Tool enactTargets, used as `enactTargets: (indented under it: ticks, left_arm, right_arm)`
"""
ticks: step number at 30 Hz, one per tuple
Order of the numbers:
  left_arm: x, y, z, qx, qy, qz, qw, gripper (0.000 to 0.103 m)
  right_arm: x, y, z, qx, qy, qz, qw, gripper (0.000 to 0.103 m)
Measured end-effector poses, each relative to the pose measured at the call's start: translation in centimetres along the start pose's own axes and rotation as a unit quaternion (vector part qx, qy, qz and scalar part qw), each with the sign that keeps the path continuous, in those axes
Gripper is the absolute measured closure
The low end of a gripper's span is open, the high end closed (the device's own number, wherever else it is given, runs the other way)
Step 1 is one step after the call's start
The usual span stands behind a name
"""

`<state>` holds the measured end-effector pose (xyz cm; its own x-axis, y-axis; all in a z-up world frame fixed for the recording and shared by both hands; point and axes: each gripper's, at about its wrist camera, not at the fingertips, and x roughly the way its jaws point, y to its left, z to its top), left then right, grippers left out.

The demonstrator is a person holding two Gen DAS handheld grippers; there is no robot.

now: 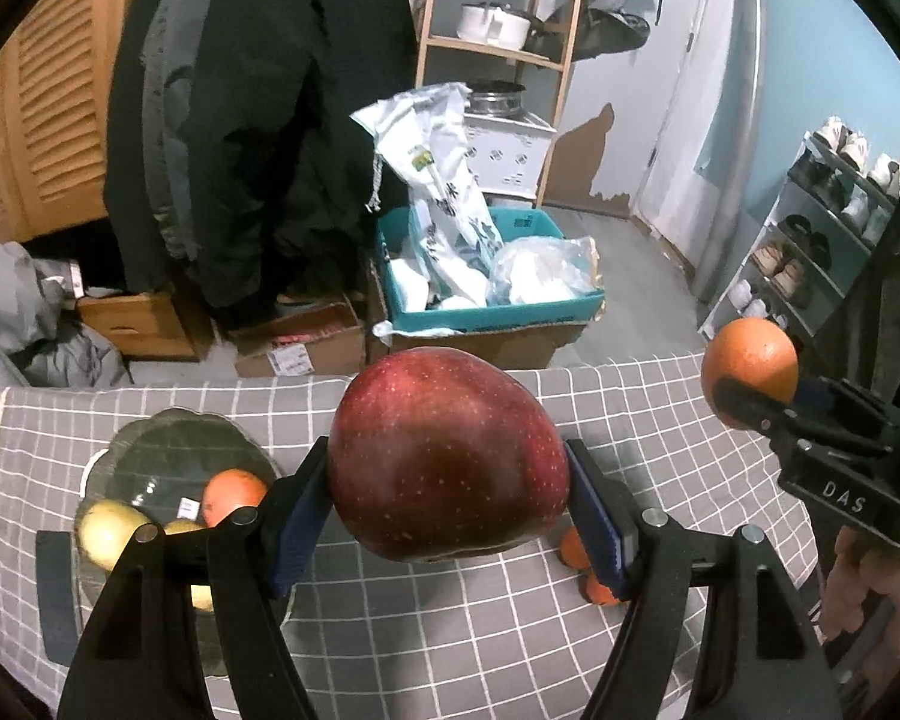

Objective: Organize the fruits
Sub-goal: 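Lift the red apple and orange with both tools and carry them toward the bowl, then lower the held apple and orange over the green bowl with both tools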

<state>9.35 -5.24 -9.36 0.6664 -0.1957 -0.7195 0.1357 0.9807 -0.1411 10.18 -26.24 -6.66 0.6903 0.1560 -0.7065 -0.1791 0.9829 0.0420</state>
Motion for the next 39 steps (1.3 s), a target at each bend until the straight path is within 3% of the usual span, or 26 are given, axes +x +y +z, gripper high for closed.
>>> enactTargets:
  ticks: [16,39]
  left_arm:
    - [-4.0,4.2,-0.1,-0.021,-0.033,0.027,0.9989,0.028]
    - [-4.6,13.7,-2.5,-0.085,-0.019,0.073,0.9935,0.028]
  right_arm:
    - [-1.3,5.5,1.7,-0.036,-0.02,0.034,0.999,0.041]
    - [2.4,15.4,3.3,-0.085,0.004,0.104,0.991,0.041]
